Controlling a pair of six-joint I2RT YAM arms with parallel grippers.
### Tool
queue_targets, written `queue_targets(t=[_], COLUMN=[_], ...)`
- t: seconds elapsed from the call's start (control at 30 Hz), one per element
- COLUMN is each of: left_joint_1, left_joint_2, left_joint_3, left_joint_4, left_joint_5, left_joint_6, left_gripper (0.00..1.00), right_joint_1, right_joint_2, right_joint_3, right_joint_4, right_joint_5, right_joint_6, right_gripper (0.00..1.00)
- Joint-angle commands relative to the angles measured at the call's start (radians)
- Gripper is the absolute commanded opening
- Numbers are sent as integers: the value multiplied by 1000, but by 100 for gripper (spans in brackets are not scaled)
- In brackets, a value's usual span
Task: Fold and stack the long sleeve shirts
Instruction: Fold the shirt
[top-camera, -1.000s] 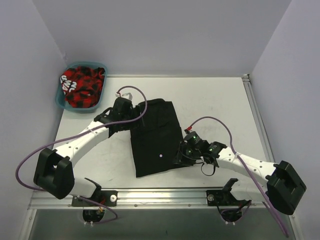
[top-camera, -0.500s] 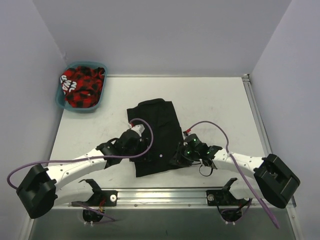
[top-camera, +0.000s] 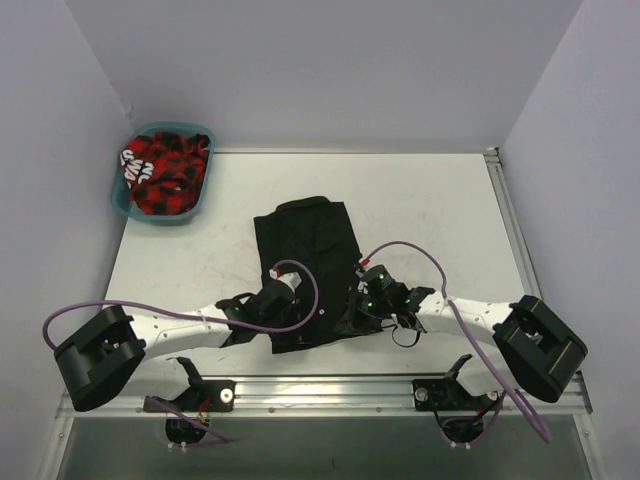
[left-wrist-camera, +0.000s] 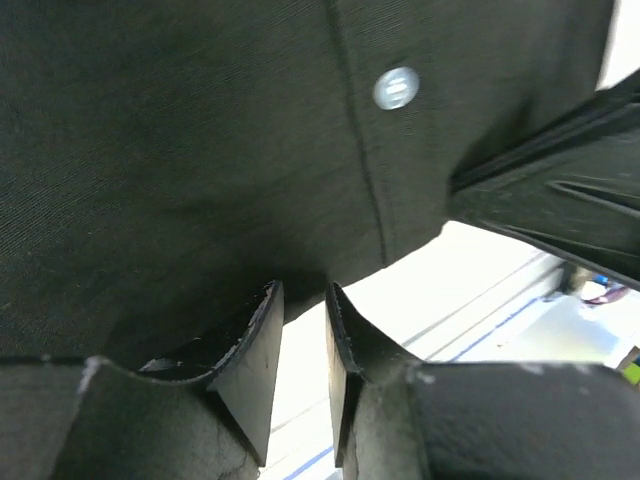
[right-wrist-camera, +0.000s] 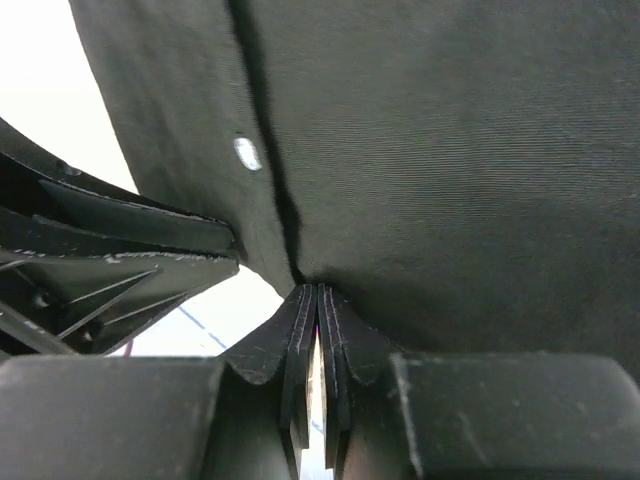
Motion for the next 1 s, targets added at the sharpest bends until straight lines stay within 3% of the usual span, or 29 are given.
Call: queue_targets(t=[0.0, 0.17, 0.33, 0.57, 0.7, 0.83, 0.97], left_joint_1=[-13, 5, 53, 68, 66, 86, 216], left_joint_2=[44, 9, -80, -104, -115, -156, -149], left_joint_3=[19, -56, -120, -114, -44, 112, 248], left_joint_4=[46, 2, -38, -51, -80, -280, -363], left_joint_5=[10, -23, -34, -24, -14, -126, -123], left_joint_6=[-31, -123, -157, -145, -109, 5, 144], left_gripper=[32, 25, 22, 23, 40, 54, 65], right_joint_1=[7, -45, -212, -396, -387, -301, -170], right_joint_2=[23, 19, -62, -155, -227, -303, -287], right_joint_3=[25, 5, -72, -61, -11, 64, 116], right_joint_4=[-2, -100, -144, -383, -482, -549, -568], right_joint_5=[-39, -16, -48, -1, 67, 143, 198], right_joint_6=[-13, -26, -66, -218, -253, -232, -160], right_gripper=[7, 6, 6, 6, 6, 7, 13])
